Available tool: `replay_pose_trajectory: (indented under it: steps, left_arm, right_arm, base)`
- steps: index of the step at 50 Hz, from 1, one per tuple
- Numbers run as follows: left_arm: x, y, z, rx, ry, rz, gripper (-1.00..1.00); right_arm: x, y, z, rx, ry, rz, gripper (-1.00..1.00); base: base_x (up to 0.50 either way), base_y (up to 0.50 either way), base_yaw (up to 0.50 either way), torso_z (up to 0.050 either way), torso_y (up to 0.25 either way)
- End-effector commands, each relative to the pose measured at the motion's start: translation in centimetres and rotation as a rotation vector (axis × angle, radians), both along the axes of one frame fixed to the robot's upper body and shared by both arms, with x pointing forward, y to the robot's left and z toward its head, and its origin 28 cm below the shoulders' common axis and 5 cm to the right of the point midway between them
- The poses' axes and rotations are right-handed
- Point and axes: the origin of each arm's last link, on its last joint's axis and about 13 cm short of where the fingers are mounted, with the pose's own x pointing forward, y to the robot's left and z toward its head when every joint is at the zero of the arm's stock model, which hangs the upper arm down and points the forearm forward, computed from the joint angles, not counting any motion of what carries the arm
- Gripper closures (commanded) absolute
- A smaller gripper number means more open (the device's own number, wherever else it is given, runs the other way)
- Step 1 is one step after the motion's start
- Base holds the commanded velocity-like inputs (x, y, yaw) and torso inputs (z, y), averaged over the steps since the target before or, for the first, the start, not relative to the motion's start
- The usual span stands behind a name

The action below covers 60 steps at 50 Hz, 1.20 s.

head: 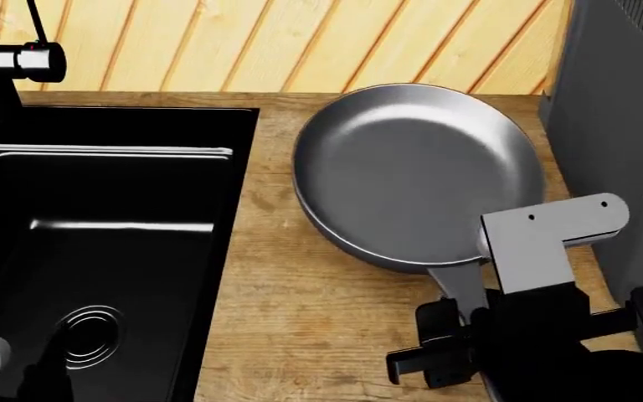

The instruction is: Pick the pan and sponge and place them into the sink. Then turn on the water.

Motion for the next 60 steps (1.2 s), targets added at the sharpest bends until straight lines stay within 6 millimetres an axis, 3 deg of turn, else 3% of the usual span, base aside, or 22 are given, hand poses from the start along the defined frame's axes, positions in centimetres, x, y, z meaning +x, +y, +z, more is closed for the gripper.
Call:
replay_pose_trajectory:
  steps: [1, 11, 22, 25, 37, 60]
  left_arm:
    - [1.0, -1.2, 0.0, 0.008, -0.007, 0.007, -1.00]
    - [0.0, 0.4, -0.3, -0.010, 0.004, 0.016, -1.00]
    - [1.1, -0.9, -0.4, -0.006, -0.003, 0.026, -1.00]
    - [-0.1, 1.0, -0.2, -0.012, -0.004, 0.031, -1.00]
    - [-0.8, 2.0, -0.1, -0.019, -0.009, 0.041, -1.00]
    - [0.0, 0.7, -0.1, -0.011, -0.012, 0.049, -1.00]
  right_arm:
    - [-0.8, -0.4, 0.8, 0.003, -0.116, -0.016, 1.00]
    - [-0.8, -0.2, -0.1, -0.037, -0.091, 0.020, 1.00]
    - [-1.0, -0.2, -0.3, -0.044, -0.078, 0.034, 1.00]
    - [-1.1, -0.3, -0.2, -0.043, -0.076, 0.034, 1.00]
    - [-1.6, -0.2, -0.4, -0.047, -0.068, 0.034, 1.00]
    - [-2.0, -0.4, -0.9, -0.044, -0.064, 0.028, 1.00]
  base:
    - [0.00, 0.00, 0.00, 0.000, 0.000]
    - [0.00, 0.03, 0.00, 0.000, 0.002]
    - [0.00, 0.48, 0.00, 0.001, 0.002]
    - [0.00, 0.50, 0.00, 0.000, 0.003]
    - [0.00, 0.50, 0.00, 0.000, 0.002]
    - [0.00, 0.50, 0.00, 0.000, 0.002]
